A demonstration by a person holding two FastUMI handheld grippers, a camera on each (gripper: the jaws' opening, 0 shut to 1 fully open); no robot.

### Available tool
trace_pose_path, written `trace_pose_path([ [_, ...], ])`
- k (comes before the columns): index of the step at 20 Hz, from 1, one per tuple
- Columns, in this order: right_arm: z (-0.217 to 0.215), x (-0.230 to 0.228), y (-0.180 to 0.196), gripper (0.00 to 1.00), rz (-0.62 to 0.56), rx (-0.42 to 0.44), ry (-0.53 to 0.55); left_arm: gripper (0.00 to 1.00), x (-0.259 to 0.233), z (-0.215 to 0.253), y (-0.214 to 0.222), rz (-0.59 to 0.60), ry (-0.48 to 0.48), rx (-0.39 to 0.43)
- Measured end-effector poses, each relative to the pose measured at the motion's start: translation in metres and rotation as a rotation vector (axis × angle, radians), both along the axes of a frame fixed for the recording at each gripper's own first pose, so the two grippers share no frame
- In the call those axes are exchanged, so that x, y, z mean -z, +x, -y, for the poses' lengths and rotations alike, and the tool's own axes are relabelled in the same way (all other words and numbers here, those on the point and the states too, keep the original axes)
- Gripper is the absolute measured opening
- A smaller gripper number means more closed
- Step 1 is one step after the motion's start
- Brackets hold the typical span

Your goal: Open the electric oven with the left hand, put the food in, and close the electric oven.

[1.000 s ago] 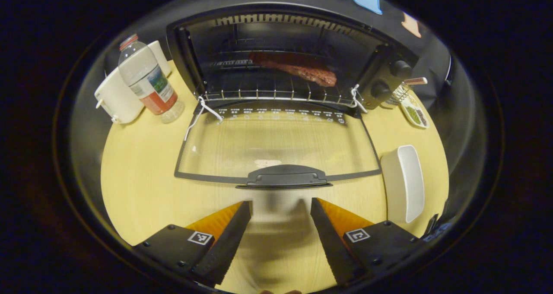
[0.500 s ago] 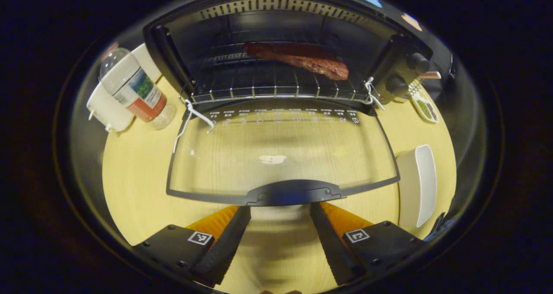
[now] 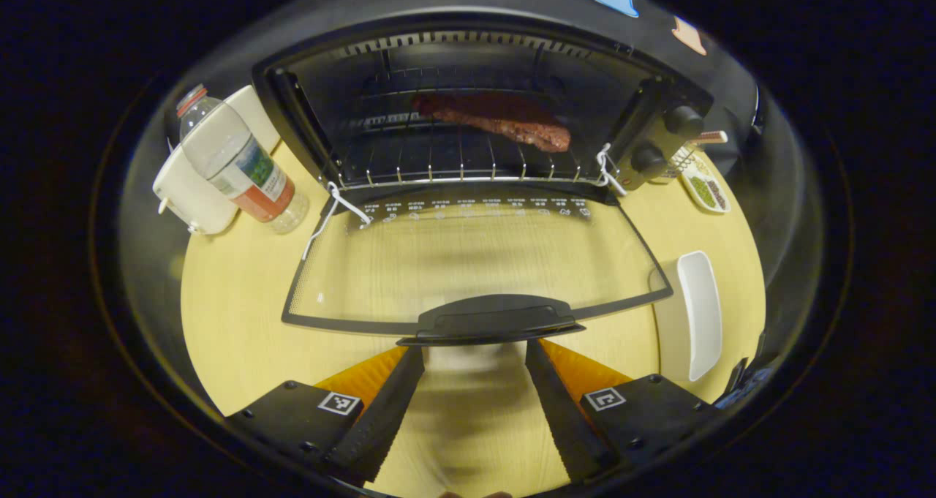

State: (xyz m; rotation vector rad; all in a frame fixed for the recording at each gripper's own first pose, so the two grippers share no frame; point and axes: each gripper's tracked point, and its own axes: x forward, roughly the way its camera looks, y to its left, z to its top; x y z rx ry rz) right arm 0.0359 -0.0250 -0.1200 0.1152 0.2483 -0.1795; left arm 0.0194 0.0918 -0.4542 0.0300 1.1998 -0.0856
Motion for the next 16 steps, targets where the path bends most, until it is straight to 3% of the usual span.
trace_pose_path([
  [7, -0.013, -0.004, 0.005, 0.93, 0.016, -0.034, 0.01, 0.99, -0.033, 0.001, 0.003, 0.073, -0.027, 0.001],
  [9, -0.013, -0.005, 0.005, 0.92, 0.02, -0.037, 0.008, 0.95, -0.039, 0.001, 0.006, 0.095, -0.017, 0.008],
  [10, -0.013, -0.006, 0.004, 0.92, 0.022, -0.036, 0.008, 0.99, -0.042, 0.002, 0.007, 0.105, -0.014, 0.01],
  [14, -0.01, -0.005, 0.001, 0.92, 0.018, -0.032, 0.013, 0.99, -0.048, 0.005, 0.011, 0.127, -0.023, 0.011],
  [15, -0.009, -0.005, -0.001, 0.92, 0.017, -0.029, 0.012, 0.92, -0.049, 0.006, 0.012, 0.132, -0.022, 0.013],
  [16, -0.007, -0.005, -0.002, 0.92, 0.016, -0.026, 0.01, 0.95, -0.051, 0.006, 0.014, 0.139, -0.02, 0.018],
])
